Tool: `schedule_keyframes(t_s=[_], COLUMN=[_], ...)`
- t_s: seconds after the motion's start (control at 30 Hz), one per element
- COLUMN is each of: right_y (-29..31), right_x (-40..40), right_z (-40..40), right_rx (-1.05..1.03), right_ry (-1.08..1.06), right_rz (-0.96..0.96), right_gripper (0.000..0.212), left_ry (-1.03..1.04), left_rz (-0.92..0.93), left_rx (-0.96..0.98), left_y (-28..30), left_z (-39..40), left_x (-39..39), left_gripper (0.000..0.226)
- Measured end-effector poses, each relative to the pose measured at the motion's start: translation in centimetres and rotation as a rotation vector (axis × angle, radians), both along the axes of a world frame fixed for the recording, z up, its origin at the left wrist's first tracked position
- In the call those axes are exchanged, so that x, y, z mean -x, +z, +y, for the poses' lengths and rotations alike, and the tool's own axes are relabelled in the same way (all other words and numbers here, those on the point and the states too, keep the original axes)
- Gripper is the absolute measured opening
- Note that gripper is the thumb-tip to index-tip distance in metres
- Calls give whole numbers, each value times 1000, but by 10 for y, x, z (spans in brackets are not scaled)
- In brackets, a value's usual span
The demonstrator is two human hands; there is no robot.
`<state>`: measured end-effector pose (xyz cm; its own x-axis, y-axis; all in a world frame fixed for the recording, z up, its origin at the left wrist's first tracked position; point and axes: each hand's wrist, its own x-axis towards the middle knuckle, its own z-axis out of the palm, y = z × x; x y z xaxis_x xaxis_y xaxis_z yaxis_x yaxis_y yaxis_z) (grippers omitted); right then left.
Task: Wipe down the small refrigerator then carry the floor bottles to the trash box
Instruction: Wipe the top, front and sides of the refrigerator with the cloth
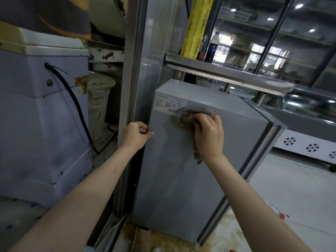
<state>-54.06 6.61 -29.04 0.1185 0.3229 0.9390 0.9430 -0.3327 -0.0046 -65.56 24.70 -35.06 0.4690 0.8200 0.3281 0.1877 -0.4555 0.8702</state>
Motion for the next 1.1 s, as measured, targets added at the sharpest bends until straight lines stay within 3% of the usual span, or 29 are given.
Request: schedule_keyframes(t_s=[0.23, 0.63, 0.83, 1.1], right_y=[-34, 0, 26, 13], right_x=[1, 6, 15, 10], right_z=[-9, -4, 11, 1], right_rx=[103, 61, 23, -105], right_ry=[-31, -13, 42, 4], right_rz=[31, 75, 120, 239], right_gripper=[18, 22, 13, 13], left_ry=[13, 8, -16, -4], left_rz=[15, 34, 34, 40], left_rx=[-13, 2, -6, 16], left_y=[0, 3, 4, 6], left_z=[-4, -5, -4, -8], left_x=[-1, 0, 1, 2], left_gripper=[28, 23, 22, 20])
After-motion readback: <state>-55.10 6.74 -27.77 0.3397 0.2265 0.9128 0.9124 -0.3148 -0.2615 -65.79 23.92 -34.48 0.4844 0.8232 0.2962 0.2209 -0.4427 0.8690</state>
